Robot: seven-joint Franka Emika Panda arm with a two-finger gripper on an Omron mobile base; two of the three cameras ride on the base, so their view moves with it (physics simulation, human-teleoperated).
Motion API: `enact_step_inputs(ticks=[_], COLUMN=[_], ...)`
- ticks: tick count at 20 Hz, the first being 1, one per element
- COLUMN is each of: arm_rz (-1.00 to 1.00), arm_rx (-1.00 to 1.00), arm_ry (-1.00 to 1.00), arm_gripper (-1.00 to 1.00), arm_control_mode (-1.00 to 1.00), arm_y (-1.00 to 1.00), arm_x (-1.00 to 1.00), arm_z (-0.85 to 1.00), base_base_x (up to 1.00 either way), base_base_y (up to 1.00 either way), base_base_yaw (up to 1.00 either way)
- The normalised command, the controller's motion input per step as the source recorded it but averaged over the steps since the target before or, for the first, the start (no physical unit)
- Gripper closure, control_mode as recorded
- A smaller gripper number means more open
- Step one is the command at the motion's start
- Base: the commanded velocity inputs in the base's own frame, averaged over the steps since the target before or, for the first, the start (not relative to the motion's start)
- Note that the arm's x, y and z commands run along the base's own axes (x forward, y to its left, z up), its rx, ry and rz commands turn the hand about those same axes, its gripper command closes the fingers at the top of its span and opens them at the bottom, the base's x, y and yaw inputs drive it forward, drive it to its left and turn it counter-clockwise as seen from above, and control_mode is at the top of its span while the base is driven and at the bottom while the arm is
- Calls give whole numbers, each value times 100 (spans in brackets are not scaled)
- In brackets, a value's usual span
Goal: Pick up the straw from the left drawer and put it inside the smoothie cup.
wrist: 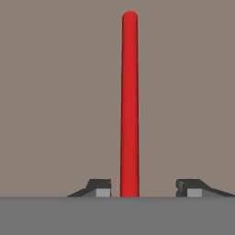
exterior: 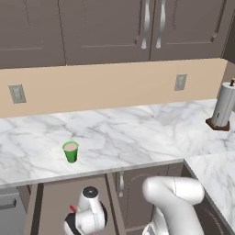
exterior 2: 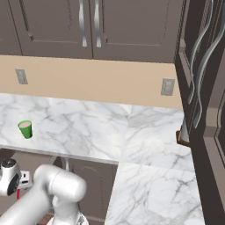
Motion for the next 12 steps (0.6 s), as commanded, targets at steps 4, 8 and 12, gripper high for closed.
enact_step_inputs(ticks=[4, 8, 12], arm_rz=[1, 1, 0], arm_rx=[3, 0, 0], arm_ry=[13, 16, 16], arm_gripper=[100, 100, 100], arm_control_mode=[-100, -100, -100], arm_y=[66, 83, 89], arm_x=[-24, -43, -58], arm_z=[-41, -44, -40], base_base_x=[0, 0, 0], base_base_y=[0, 0, 0], base_base_yaw=[0, 0, 0])
